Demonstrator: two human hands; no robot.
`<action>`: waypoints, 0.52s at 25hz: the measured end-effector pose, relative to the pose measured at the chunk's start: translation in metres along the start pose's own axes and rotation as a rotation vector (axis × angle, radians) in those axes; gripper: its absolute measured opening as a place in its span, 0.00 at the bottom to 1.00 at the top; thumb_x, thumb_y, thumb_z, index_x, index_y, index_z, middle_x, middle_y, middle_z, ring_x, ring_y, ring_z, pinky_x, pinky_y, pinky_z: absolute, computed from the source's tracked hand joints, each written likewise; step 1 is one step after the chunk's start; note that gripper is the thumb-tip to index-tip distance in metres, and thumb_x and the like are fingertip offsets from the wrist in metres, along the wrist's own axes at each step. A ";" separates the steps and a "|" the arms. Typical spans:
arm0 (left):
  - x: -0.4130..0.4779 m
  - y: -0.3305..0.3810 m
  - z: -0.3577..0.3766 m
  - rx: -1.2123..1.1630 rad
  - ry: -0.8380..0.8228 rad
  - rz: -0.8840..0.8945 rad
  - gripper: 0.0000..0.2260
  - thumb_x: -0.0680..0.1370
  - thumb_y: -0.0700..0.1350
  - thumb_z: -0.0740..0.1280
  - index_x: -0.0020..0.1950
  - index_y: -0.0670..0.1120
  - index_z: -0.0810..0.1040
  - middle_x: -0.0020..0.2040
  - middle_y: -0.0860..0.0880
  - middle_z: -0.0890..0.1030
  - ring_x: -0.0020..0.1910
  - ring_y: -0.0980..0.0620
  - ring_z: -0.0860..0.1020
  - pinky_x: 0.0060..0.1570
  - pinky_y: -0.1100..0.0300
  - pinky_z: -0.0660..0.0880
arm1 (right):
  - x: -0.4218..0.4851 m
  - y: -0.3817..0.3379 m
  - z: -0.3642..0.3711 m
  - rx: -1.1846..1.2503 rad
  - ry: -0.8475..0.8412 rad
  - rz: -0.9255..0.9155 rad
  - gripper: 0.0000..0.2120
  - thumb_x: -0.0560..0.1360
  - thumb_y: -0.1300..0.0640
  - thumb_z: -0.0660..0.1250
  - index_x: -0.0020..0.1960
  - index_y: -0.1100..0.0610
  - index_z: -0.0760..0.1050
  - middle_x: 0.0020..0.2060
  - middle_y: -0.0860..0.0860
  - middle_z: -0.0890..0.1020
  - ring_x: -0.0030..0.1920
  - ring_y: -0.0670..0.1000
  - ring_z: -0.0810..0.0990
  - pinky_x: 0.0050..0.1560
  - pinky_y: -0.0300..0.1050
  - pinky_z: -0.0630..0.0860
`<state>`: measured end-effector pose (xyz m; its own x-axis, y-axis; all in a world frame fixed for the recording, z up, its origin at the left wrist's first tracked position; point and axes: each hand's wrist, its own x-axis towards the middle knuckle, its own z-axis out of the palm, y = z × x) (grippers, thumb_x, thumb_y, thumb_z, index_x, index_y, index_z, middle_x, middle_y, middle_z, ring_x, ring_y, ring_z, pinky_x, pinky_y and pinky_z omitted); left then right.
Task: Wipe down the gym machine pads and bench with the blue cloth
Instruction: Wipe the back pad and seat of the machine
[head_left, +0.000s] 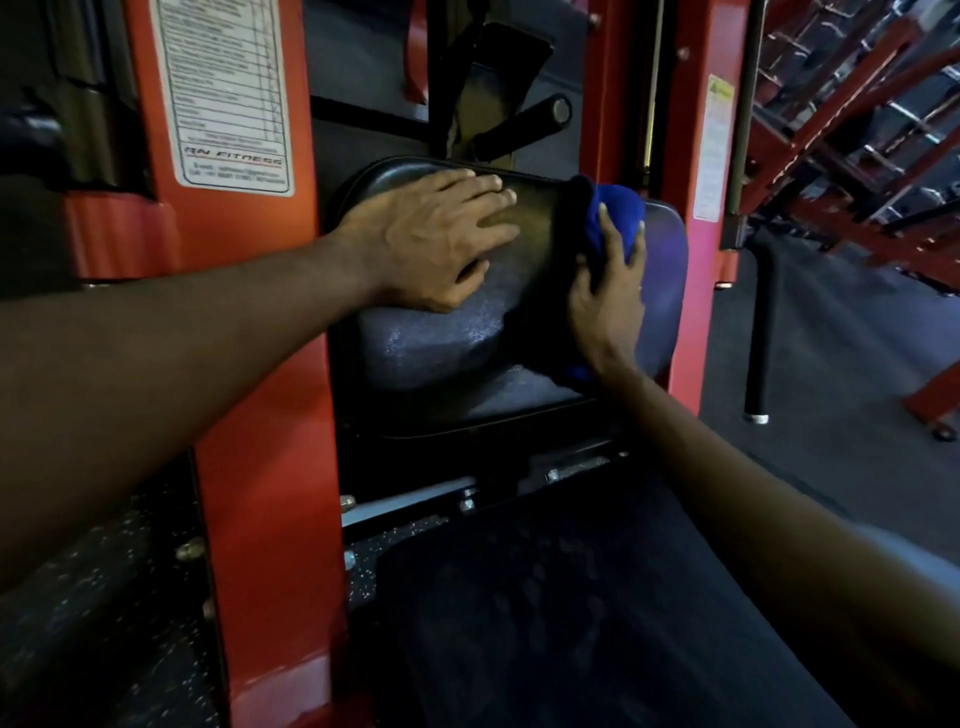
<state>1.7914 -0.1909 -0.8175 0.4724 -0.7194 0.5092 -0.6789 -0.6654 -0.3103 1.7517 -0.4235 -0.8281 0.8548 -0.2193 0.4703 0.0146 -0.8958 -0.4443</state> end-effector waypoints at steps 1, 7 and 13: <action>0.000 0.000 -0.001 -0.003 -0.006 -0.001 0.25 0.78 0.54 0.54 0.72 0.45 0.70 0.75 0.39 0.68 0.74 0.40 0.65 0.74 0.47 0.61 | -0.010 -0.012 0.005 0.026 0.022 -0.010 0.30 0.79 0.56 0.61 0.79 0.41 0.60 0.81 0.52 0.51 0.70 0.62 0.72 0.62 0.56 0.72; 0.000 0.003 -0.005 0.013 0.002 -0.020 0.23 0.78 0.53 0.55 0.69 0.45 0.71 0.73 0.40 0.69 0.73 0.41 0.66 0.71 0.46 0.64 | -0.046 0.036 0.005 0.006 -0.113 -0.227 0.35 0.77 0.64 0.61 0.79 0.42 0.58 0.81 0.54 0.47 0.77 0.56 0.60 0.67 0.54 0.70; -0.002 0.017 -0.001 0.026 -0.016 -0.074 0.26 0.77 0.56 0.56 0.71 0.43 0.69 0.74 0.38 0.67 0.74 0.39 0.64 0.73 0.44 0.60 | 0.041 0.052 0.009 0.082 0.245 0.452 0.27 0.81 0.53 0.60 0.78 0.45 0.62 0.78 0.59 0.60 0.71 0.65 0.69 0.67 0.57 0.68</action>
<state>1.7781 -0.2005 -0.8237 0.5298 -0.6713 0.5183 -0.6272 -0.7215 -0.2933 1.7919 -0.4758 -0.8385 0.6391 -0.6698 0.3780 -0.2787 -0.6597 -0.6979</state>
